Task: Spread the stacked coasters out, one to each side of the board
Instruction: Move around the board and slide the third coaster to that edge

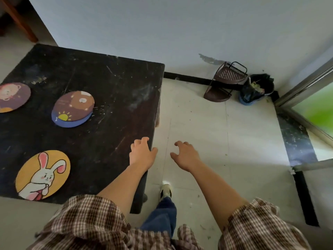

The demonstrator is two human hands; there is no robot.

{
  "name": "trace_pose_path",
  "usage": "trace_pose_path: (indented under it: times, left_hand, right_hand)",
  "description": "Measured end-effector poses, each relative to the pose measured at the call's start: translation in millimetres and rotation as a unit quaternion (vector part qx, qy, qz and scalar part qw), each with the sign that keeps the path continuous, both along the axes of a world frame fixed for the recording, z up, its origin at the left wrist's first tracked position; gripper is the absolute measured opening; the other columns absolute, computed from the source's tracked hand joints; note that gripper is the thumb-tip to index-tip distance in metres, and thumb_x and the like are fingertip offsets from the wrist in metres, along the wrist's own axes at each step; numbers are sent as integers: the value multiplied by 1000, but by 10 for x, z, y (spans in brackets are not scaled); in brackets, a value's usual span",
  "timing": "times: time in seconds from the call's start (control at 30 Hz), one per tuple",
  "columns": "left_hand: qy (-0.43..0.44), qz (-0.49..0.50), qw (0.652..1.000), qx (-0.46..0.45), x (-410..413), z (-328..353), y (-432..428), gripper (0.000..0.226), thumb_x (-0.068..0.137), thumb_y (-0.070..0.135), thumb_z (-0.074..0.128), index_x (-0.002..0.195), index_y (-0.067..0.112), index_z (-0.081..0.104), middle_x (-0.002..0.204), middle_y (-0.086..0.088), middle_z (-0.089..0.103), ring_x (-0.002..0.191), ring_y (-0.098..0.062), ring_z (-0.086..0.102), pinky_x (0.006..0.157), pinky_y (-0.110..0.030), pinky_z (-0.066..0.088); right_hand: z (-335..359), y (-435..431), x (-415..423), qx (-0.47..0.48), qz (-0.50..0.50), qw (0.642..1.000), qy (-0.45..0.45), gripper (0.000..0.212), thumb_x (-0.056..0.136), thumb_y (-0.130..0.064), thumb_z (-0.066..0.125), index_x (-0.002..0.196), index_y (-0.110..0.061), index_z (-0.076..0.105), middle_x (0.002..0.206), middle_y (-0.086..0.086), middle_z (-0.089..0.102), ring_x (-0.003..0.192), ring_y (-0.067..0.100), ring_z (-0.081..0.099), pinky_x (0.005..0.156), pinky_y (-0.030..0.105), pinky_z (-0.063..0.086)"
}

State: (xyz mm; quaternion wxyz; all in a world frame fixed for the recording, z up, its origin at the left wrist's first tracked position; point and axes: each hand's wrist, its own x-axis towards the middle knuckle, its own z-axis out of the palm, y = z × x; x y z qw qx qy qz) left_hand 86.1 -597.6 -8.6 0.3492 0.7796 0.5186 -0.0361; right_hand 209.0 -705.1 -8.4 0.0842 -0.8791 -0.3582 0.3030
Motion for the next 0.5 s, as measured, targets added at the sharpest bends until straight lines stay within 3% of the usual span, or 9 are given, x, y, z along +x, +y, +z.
trace_pose_path:
  times: [0.5]
  left_hand:
    - [41,167,985,5,774,-43,955,59,89,37,55,141,19,33,141,-10,36,127,-29,35,97,-44,41]
  right_hand:
    - [95,1554,1075,-6,189,981,-33,51,89,-37,50,136,-20,42,137,12,49,124,32,44,98,47,40]
